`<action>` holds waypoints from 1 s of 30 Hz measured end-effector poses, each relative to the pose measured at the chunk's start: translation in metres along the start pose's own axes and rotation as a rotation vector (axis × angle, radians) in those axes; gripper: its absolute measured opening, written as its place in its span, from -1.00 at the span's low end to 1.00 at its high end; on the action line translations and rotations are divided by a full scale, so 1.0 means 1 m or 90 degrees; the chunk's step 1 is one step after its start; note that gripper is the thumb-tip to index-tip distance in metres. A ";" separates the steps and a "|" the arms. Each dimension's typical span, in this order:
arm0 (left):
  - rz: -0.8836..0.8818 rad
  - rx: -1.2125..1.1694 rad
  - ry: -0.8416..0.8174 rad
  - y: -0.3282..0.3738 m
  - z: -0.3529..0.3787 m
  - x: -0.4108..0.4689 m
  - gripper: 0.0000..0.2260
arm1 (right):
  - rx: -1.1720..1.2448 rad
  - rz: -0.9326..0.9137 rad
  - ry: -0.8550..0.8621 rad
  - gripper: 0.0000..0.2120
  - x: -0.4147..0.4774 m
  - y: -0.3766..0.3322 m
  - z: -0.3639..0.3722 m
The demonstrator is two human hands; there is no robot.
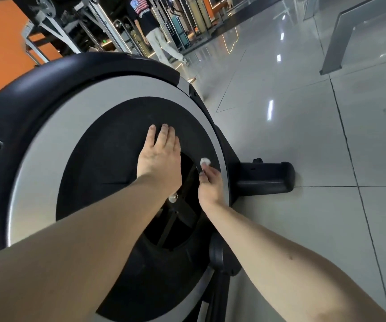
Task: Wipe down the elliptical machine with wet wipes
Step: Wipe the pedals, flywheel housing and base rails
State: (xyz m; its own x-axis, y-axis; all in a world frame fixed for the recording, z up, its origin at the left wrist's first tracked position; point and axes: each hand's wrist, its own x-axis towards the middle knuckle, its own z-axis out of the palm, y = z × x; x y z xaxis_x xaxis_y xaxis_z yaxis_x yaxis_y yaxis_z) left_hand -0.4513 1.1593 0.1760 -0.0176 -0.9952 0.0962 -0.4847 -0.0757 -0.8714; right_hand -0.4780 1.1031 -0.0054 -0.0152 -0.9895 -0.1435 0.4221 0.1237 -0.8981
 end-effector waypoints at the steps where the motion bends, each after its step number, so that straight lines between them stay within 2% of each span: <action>1: 0.005 -0.002 0.000 0.000 0.000 0.000 -0.29 | -0.030 0.005 -0.003 -0.66 -0.008 0.011 -0.007; 4: 0.014 -0.009 -0.010 -0.002 0.000 0.000 -0.28 | -0.167 0.103 -0.049 -0.50 -0.016 0.037 -0.012; 6: 0.017 -0.021 -0.006 -0.005 -0.001 0.000 -0.28 | -0.134 0.170 -0.007 -0.44 -0.010 0.015 0.000; 7: 0.022 -0.027 0.000 -0.007 -0.001 0.001 -0.29 | -0.090 0.167 0.018 -0.43 -0.005 -0.003 0.008; 9: 0.034 -0.037 0.012 -0.009 -0.003 0.001 -0.34 | -0.021 0.072 -0.001 -0.45 0.004 -0.046 0.021; 11: 0.029 -0.054 0.031 -0.012 -0.003 0.001 -0.38 | -0.014 -0.056 -0.079 -0.51 0.007 -0.088 0.032; 14: 0.010 -0.123 0.056 -0.019 -0.006 -0.001 -0.41 | 0.022 -0.116 -0.109 -0.54 0.013 -0.101 0.039; 17: 0.014 -0.136 0.056 -0.026 -0.012 -0.003 -0.41 | 0.029 -0.061 -0.040 -0.58 0.019 -0.080 0.026; 20: 0.008 -0.103 0.060 -0.032 -0.017 -0.006 -0.42 | -0.031 0.010 0.042 -0.68 0.021 -0.049 0.005; 23: 0.004 -0.092 0.048 -0.036 -0.020 -0.015 -0.39 | -0.153 0.143 0.086 -0.70 0.009 -0.007 -0.015; 26: 0.005 -0.096 0.043 -0.040 -0.024 -0.026 -0.41 | -0.196 0.260 0.081 -0.74 -0.005 0.010 -0.039; 29: 0.008 -0.127 0.052 -0.045 -0.027 -0.041 -0.48 | -0.156 0.226 0.046 -0.89 -0.011 -0.006 -0.043; 30: 0.008 -0.143 0.055 -0.047 -0.027 -0.048 -0.51 | -0.117 0.206 0.062 -0.87 -0.013 -0.015 -0.040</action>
State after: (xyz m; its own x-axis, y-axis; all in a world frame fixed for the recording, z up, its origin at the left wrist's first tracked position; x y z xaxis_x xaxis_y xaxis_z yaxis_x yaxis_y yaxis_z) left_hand -0.4512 1.2123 0.2251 -0.0951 -0.9863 0.1351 -0.6665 -0.0377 -0.7445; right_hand -0.5205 1.1168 -0.0063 0.0026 -0.8863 -0.4631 0.2490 0.4491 -0.8581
